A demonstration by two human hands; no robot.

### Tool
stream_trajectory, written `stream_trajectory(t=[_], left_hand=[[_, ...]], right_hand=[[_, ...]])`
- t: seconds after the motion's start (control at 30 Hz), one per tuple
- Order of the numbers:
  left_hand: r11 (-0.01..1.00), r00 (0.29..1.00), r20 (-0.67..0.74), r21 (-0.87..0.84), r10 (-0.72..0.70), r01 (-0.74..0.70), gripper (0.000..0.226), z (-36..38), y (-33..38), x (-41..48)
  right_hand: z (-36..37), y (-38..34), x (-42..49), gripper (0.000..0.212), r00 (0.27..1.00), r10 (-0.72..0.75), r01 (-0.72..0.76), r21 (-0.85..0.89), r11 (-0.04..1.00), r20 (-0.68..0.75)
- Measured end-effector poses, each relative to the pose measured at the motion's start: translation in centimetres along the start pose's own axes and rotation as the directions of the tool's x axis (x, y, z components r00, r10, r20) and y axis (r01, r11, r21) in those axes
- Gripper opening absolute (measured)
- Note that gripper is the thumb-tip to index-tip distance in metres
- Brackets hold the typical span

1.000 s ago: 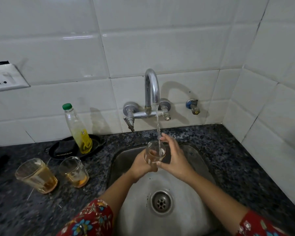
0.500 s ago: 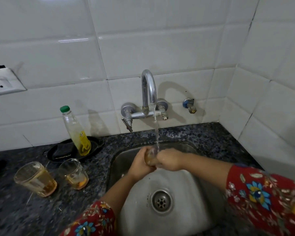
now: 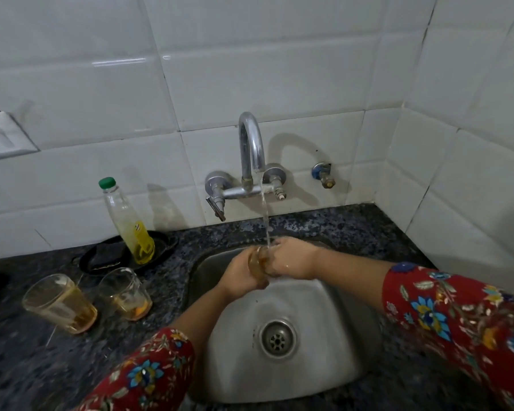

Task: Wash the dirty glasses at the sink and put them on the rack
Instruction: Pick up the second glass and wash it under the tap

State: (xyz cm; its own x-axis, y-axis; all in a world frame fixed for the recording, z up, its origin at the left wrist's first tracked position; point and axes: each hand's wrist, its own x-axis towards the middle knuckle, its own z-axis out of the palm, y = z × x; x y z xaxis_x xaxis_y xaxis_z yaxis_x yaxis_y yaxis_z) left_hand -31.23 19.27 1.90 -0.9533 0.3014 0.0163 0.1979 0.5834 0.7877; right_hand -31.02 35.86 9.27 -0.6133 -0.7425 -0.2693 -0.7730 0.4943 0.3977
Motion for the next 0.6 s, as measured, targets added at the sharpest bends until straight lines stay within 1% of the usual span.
stream_trajectory(t=[0.03, 0.07, 0.1, 0.13, 0.17, 0.23, 0.27, 0.3, 0.33, 0.37, 0.43, 0.47, 0.5, 0.53, 0.57, 0.6], left_hand=[[0.999, 0.998, -0.053, -0.042, -0.018, 0.016, 0.047, 0.5, 0.4, -0.2], [0.994, 0.993, -0.107, -0.097, -0.054, 0.044, 0.039, 0.9, 0.8, -0.5], [0.982, 0.988, -0.132, -0.178, -0.085, 0.061, 0.037, 1.2, 1.0, -0.7], [0.97, 0.986, -0.134, -0.237, -0.094, 0.061, 0.041, 1.3, 1.0, -1.0], [0.97, 0.99, -0.119, -0.237, -0.081, 0.051, 0.051, 1.2, 0.9, -1.2], [0.983, 0.999, -0.022, -0.181, -0.031, 0.027, 0.074, 0.3, 1.1, -1.6], [0.985, 1.0, 0.018, -0.172, -0.012, 0.015, 0.08, -0.2, 1.0, -1.5], [0.983, 0.999, 0.037, -0.184, 0.006, 0.001, 0.078, -0.5, 1.1, -1.4], [0.981, 0.999, 0.027, -0.194, 0.019, -0.013, 0.069, -0.6, 1.4, -1.5], [0.981, 0.999, -0.033, -0.192, 0.023, -0.029, 0.058, -0.3, 1.6, -1.4], [0.986, 0.981, -0.192, -0.167, -0.017, -0.016, 0.04, 0.5, 1.7, -1.4], [0.981, 0.974, -0.223, -0.192, -0.044, 0.0, 0.037, 0.6, 1.9, -1.6], [0.981, 0.977, -0.201, -0.194, -0.069, 0.03, 0.04, 0.5, 1.6, -1.6], [0.982, 0.987, -0.142, -0.183, -0.072, 0.045, 0.048, 0.3, 1.4, -1.5], [0.991, 0.997, -0.054, -0.13, -0.045, 0.038, 0.061, -0.1, 1.1, -1.4], [0.995, 1.0, 0.028, -0.1, -0.013, 0.015, 0.075, -0.5, 0.7, -1.3]], right_hand=[[-0.1, -0.9, 0.3, 0.021, 0.997, 0.059, -0.062, 0.067, 0.996, 0.045], [-0.2, -1.5, 0.8, 0.02, 0.988, 0.08, -0.097, 0.123, 0.988, 0.134], [-0.3, -1.7, 1.3, 0.022, 0.986, 0.041, -0.059, 0.104, 0.993, 0.164], [-0.1, -1.6, 1.5, 0.023, 0.993, 0.006, -0.017, 0.088, 0.996, 0.121], [-0.2, -1.4, 1.3, 0.024, 0.994, 0.009, -0.022, 0.12, 0.992, 0.109], [0.3, -0.2, 1.0, 0.023, 0.999, -0.042, 0.042, 0.01, 0.999, 0.011], [1.0, 0.3, 1.1, 0.024, 0.997, -0.066, 0.067, 0.028, 0.997, -0.03], [1.1, 0.5, 0.9, 0.025, 0.996, -0.055, 0.064, 0.136, 0.989, -0.069], [1.2, 0.3, 0.9, 0.025, 0.999, 0.004, 0.007, 0.238, 0.971, -0.047], [0.8, -0.4, 1.1, 0.023, 0.997, 0.058, -0.044, 0.252, 0.967, -0.049], [0.5, -1.5, 1.7, 0.02, 0.988, 0.132, -0.148, 0.276, 0.95, 0.076], [0.6, -1.6, 2.0, 0.021, 0.994, 0.076, -0.093, 0.249, 0.964, 0.076], [0.6, -1.5, 2.0, 0.02, 0.998, 0.042, -0.053, 0.282, 0.958, 0.044], [0.5, -1.2, 1.6, 0.018, 0.998, 0.027, -0.045, 0.326, 0.944, 0.06], [0.3, -0.6, 1.1, 0.015, 0.999, -0.006, -0.003, 0.267, 0.964, 0.032], [1.0, 0.2, 1.3, 0.013, 0.996, -0.054, 0.065, 0.141, 0.988, -0.077]])
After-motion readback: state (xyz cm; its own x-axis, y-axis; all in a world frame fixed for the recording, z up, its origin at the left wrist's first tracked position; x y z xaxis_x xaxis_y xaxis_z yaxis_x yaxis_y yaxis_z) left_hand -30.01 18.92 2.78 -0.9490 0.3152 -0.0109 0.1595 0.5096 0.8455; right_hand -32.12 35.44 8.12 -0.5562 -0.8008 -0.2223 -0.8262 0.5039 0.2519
